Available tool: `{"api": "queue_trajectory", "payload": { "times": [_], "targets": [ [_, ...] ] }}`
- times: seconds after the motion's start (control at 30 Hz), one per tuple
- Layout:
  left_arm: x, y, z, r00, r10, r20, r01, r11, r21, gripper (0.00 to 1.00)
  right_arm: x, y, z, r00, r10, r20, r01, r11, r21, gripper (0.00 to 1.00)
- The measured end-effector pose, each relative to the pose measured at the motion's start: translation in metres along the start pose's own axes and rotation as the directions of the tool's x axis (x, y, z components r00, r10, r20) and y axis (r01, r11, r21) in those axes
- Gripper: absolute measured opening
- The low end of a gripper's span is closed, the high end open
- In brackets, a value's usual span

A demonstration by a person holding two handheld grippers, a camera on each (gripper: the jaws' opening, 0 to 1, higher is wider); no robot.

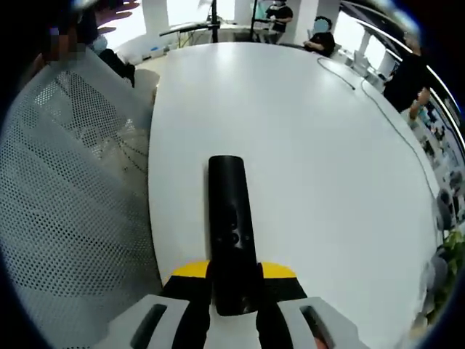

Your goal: Press the specified remote control buttons in sequence, fully releasing each button before pressing the next.

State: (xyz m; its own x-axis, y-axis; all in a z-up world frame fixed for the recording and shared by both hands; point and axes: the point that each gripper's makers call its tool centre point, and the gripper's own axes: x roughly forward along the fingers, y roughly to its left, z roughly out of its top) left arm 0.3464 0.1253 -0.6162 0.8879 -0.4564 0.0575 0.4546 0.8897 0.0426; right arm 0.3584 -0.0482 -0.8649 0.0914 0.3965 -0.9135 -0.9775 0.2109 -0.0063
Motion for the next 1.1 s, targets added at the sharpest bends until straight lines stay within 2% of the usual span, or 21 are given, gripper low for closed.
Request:
{"api": "queue_trajectory", "payload": {
  "times": [1.1],
  "targets": [
    [0.000, 0.005, -0.012, 0.999, 0.009, -0.035, -0.009, 1.000, 0.006, 1.00, 0.001, -0.027, 0.001, 1.000, 0.012, -0.013, -0.013, 0.999, -0.042, 0.21]
  ]
}}
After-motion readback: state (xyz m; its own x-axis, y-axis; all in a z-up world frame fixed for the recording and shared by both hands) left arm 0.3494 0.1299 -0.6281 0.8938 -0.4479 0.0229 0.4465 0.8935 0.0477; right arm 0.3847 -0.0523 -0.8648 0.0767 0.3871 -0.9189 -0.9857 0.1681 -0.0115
